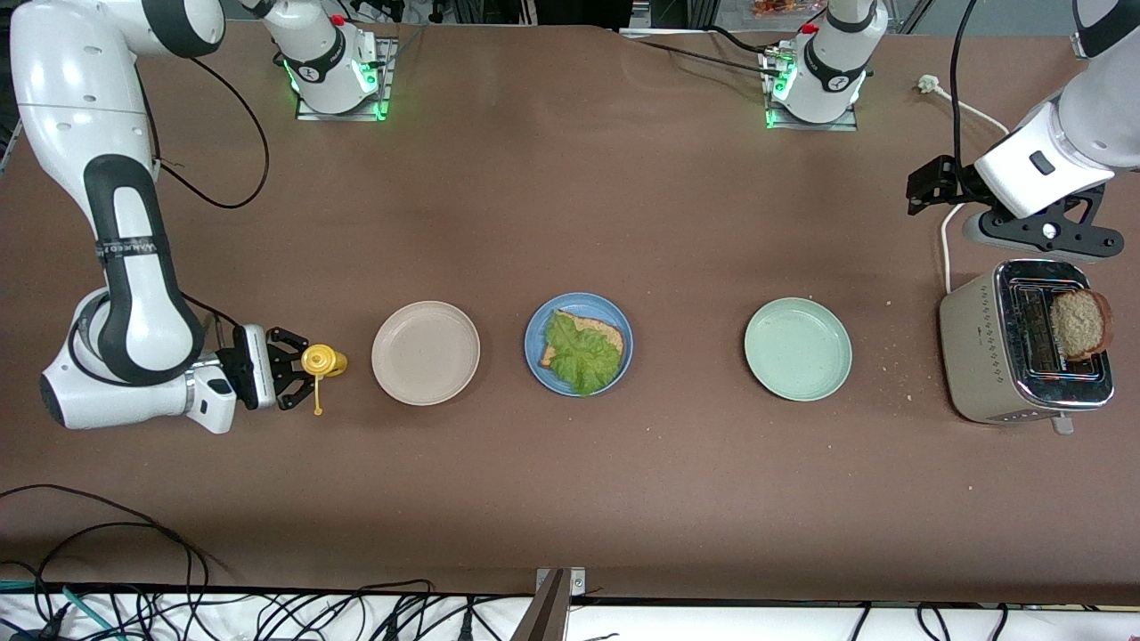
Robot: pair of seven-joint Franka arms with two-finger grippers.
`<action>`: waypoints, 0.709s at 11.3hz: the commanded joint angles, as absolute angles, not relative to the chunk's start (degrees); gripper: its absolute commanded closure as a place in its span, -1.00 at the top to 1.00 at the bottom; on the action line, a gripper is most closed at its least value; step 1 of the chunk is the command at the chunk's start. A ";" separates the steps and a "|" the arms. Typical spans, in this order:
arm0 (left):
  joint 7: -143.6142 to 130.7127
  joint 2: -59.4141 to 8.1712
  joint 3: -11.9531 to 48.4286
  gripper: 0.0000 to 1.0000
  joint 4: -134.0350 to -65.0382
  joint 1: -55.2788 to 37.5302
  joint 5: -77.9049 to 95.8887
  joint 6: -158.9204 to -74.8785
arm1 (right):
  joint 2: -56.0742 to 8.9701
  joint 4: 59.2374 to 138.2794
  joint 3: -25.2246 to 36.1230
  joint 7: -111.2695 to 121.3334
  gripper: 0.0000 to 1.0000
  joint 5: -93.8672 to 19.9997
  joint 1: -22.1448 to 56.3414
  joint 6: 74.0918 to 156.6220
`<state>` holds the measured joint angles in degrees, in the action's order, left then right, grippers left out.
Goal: Make sandwich in blue plate with both arms
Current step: 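Carry the mustard bottle back beside the white plate with the right gripper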
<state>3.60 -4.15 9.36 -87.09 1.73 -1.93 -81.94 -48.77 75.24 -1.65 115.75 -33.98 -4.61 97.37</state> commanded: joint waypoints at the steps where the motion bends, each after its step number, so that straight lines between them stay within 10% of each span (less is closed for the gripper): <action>1: 3.34 -4.31 9.67 1.00 -86.04 2.02 -1.58 -81.56 | -55.27 71.46 -2.90 123.91 -1.00 -38.66 -6.68 97.38; 6: 3.43 -4.31 9.58 1.00 -86.05 2.11 -1.58 -81.47 | -57.74 71.54 -2.90 125.69 -0.94 -42.27 -7.21 98.26; 7: 3.43 -4.39 9.58 1.00 -86.04 2.11 -1.58 -81.56 | -57.74 71.80 -2.90 125.16 -0.36 -42.36 -7.38 98.26; 8: 3.43 -4.39 9.58 1.00 -86.04 2.02 -1.58 -81.56 | -57.74 71.81 -2.81 125.16 0.96 -42.36 -7.47 98.26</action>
<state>3.60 -4.16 9.36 -87.05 1.73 -1.93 -81.95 -56.37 73.35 -1.97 125.50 -41.45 -6.52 98.47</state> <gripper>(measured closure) 0.000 0.806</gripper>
